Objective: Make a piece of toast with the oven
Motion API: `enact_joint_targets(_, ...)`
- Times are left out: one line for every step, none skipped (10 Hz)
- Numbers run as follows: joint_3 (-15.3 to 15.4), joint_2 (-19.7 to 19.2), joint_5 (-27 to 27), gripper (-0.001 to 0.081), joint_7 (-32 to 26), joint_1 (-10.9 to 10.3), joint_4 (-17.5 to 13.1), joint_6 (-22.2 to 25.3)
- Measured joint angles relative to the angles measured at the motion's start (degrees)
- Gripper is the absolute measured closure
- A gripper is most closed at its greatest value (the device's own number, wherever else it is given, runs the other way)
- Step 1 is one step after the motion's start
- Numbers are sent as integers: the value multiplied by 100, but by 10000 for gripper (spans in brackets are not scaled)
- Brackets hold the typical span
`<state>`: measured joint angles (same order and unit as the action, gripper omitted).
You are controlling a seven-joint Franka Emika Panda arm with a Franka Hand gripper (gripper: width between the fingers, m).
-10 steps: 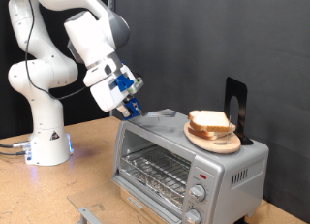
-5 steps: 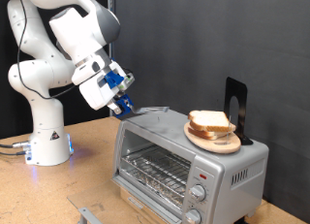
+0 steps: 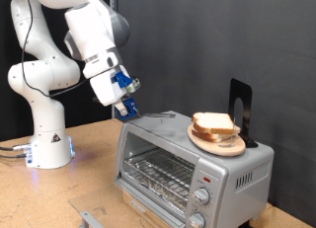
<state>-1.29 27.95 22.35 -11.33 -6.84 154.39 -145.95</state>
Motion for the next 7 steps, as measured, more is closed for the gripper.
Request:
enact_joint_targets(14, -146, -72, 409, 46, 9, -214, 273)
enact_joint_targets(23, -298, -77, 409, 51, 9, -392, 477)
enact_joint_targets(36, -443, -77, 409, 51, 8, -538, 624)
enact_joint_targets(54, -570, -77, 409, 53, 8, -654, 689)
enact_joint_targets(69, -679, -63, 409, 53, 0, -741, 697)
enact_joint_targets(79, -769, -43, 409, 53, -15, -807, 697)
enact_joint_targets(94, -835, -18, 409, 53, -30, -865, 695)
